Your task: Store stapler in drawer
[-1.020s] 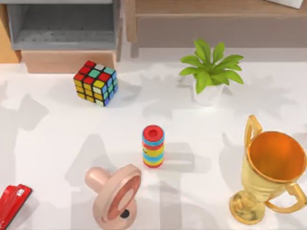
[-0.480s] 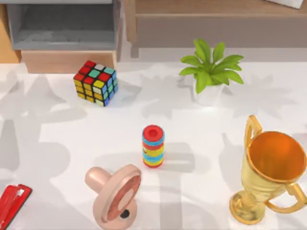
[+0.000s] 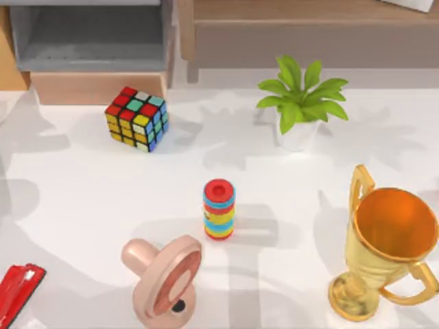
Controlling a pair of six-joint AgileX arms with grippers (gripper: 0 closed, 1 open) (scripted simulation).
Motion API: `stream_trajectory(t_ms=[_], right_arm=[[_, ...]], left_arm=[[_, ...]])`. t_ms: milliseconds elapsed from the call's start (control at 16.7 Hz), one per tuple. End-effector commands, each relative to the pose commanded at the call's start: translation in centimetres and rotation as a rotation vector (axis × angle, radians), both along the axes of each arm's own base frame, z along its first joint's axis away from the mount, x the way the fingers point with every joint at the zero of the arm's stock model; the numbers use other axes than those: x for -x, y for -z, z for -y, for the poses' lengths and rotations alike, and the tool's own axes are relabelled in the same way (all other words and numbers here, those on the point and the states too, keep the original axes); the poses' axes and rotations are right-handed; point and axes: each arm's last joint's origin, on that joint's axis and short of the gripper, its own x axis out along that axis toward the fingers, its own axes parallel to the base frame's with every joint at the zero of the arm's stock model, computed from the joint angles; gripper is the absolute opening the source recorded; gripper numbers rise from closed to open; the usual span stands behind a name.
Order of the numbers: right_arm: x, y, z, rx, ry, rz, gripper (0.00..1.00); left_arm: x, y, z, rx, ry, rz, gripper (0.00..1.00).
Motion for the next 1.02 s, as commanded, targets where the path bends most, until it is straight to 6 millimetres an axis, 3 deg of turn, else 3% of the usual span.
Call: stream_trajectory(t_ms=[360,720,960,1020], right_arm=[[0.0,0.0,0.0,0.000,0.000,0.000,1.00],[0.0,0.0,0.0,0.000,0.000,0.000,1.00],[0.0,0.0,0.0,0.000,0.000,0.000,1.00],[0.0,0.0,0.0,0.000,0.000,0.000,1.00]], left_arm=[[-0.1,0.0,0.2,0.002,0.003,-0.002,1.00],[-2.3,0.0,0.1,0.000,0.000,0.000,1.00],[-2.5,0.0,0.1,0.000,0.000,0.000,1.00],[-2.5,0.0,0.1,0.000,0.000,0.000,0.92]])
